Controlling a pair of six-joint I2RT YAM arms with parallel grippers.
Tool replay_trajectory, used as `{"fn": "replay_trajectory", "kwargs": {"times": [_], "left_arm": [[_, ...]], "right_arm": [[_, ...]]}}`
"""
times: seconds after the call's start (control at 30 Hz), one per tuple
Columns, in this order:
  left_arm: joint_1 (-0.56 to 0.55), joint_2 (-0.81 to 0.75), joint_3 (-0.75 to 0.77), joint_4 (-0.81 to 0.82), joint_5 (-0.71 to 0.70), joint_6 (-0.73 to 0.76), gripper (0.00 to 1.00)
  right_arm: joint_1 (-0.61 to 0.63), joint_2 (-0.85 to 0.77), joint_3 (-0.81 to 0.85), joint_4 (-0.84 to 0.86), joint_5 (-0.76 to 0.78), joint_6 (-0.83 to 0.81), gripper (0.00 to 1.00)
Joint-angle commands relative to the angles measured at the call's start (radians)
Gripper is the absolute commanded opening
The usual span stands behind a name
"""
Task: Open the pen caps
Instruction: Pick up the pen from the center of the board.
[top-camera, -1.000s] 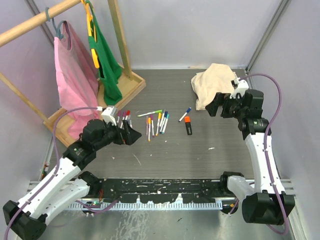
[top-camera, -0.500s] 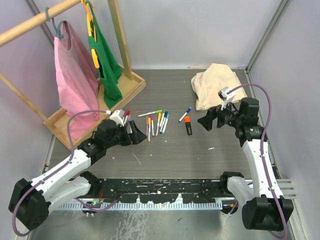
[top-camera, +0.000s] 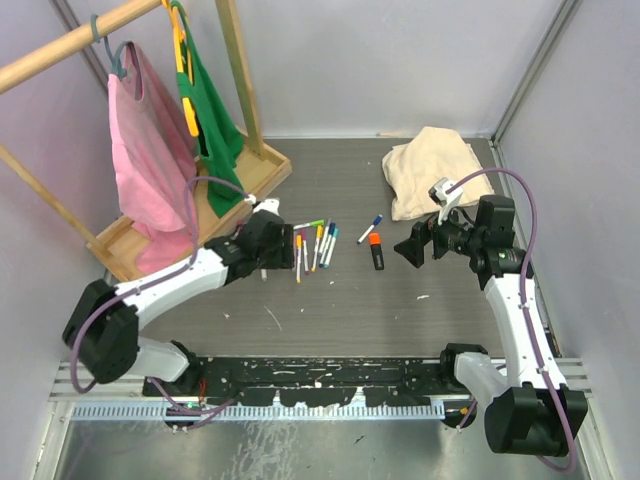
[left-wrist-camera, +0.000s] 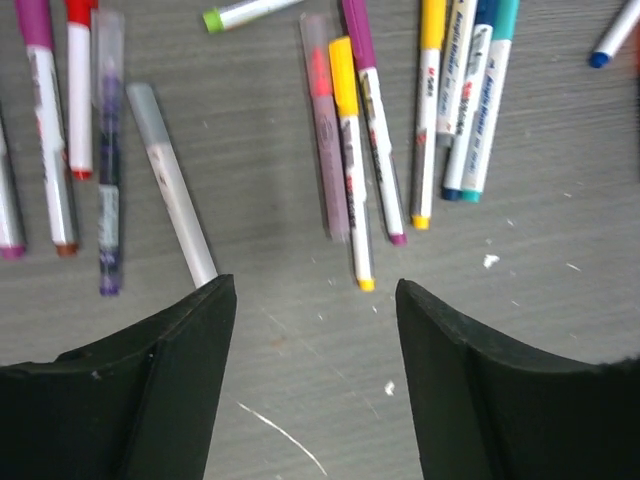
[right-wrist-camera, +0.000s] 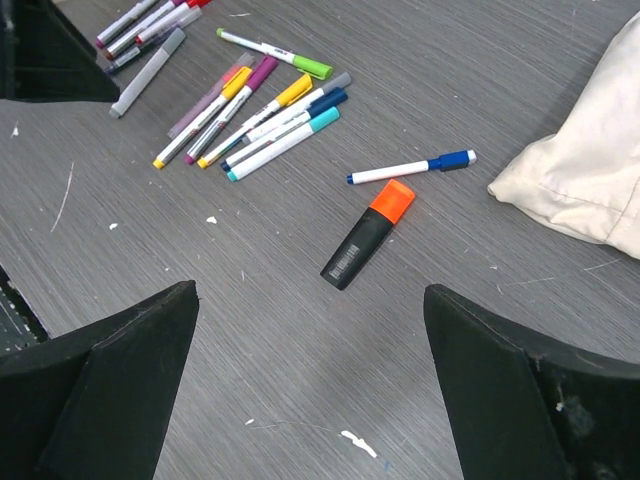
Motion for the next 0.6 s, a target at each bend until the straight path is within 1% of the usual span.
{"fn": "replay_trajectory", "kwargs": {"times": [0.0, 0.03, 0.1, 0.17, 0.3, 0.53, 0.57], "left_arm": [[-0.001, 0.119, 0.136, -0.065, -0.106, 0.109, 0.58], [0.001, 0.151, 0.169, -0.078, -0.104, 0.126, 0.51], [0.003, 0.223, 0.224, -0.102, -0.093, 0.152, 0.41], [0.002, 0.276, 0.266, -0.111, -0.078, 0.164, 0.39], [0.007, 0.369, 0.336, -0.12, -0.033, 0.17, 0.38], [0.01, 0.447, 0.361, -0.092, -0.019, 0.169, 0.38], [0.011, 0.455, 0.364, -0.092, -0.019, 0.17, 0.36]], "right_arm": [[0.002, -0.007, 0.044, 0.019, 0.022, -0.023, 1.0], [0.002, -0.005, 0.046, 0.019, 0.031, -0.023, 1.0], [0.002, -0.001, 0.053, 0.015, 0.04, -0.022, 1.0], [0.002, 0.004, 0.055, 0.014, 0.039, -0.021, 1.0], [0.003, 0.025, 0.064, 0.003, 0.031, -0.019, 1.0], [0.004, 0.021, 0.061, 0.0, 0.019, -0.02, 1.0], [0.005, 0.019, 0.059, 0.002, 0.022, -0.02, 1.0]]}}
